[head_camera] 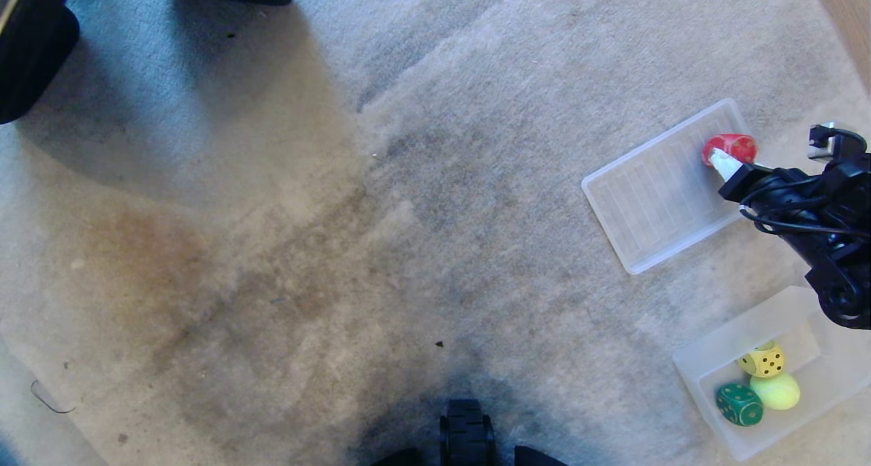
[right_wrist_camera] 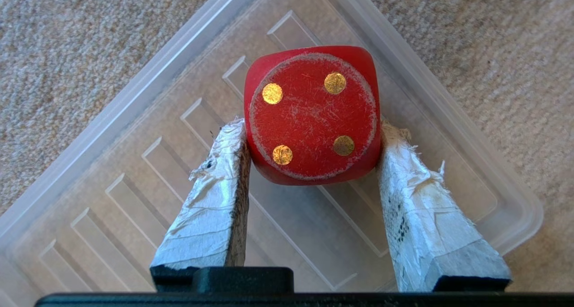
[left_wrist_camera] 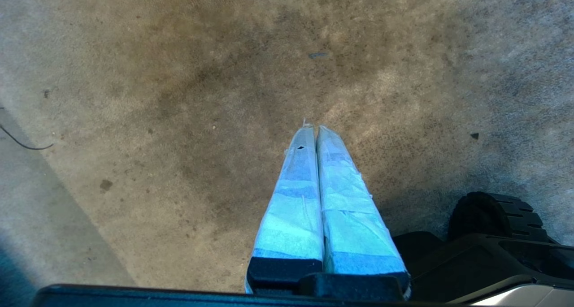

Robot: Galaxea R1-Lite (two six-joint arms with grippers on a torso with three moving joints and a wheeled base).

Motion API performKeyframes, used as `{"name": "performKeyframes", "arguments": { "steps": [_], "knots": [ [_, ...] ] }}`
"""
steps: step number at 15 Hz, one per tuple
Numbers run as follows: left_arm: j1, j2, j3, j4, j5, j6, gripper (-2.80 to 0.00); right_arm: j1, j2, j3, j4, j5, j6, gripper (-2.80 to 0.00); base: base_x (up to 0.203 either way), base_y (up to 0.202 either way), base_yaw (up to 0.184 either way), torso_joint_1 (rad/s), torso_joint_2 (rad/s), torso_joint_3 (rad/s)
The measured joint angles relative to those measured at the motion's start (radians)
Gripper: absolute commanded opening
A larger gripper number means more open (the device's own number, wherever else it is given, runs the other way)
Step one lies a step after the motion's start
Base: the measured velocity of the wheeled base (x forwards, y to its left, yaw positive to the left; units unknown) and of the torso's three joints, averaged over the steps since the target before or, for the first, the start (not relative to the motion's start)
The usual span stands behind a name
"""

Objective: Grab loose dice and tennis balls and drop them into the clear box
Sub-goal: Pick up toys out of the box, then put the toys in the box

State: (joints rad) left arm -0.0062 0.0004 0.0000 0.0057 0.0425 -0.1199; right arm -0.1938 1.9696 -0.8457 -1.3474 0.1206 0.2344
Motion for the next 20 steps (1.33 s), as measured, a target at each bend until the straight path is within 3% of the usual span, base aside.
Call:
{"name": "performKeyframes", "arguments": {
  "steps": [3,7,13,16,20],
  "knots": [
    [0.000,0.000,0.000,0.000,0.001,0.000,-2.80,-0.004,-0.036,0.062,0.047,0.002,-0.010,-2.80,0.000,0.000,0.000,0.000,0.00,0.000],
    [0.000,0.000,0.000,0.000,0.000,0.000,-2.80,-0.005,-0.196,0.179,0.221,0.002,-0.029,-2.80,0.000,0.000,0.000,0.000,0.00,0.000],
    [0.000,0.000,0.000,0.000,0.000,0.000,-2.80,-0.006,-0.564,0.391,0.540,-0.006,-0.067,-2.80,0.000,0.000,0.000,0.000,0.00,0.000],
    [0.000,0.000,0.000,0.000,0.000,0.000,-2.80,-0.002,-0.722,0.510,0.606,-0.009,-0.093,-2.80,0.000,0.000,0.000,0.000,0.00,0.000],
    [0.000,0.000,0.000,0.000,0.000,0.000,-2.80,0.051,-0.995,0.648,0.790,-0.010,-0.098,-2.80,0.000,0.000,0.000,0.000,0.00,0.000]
  ]
}}
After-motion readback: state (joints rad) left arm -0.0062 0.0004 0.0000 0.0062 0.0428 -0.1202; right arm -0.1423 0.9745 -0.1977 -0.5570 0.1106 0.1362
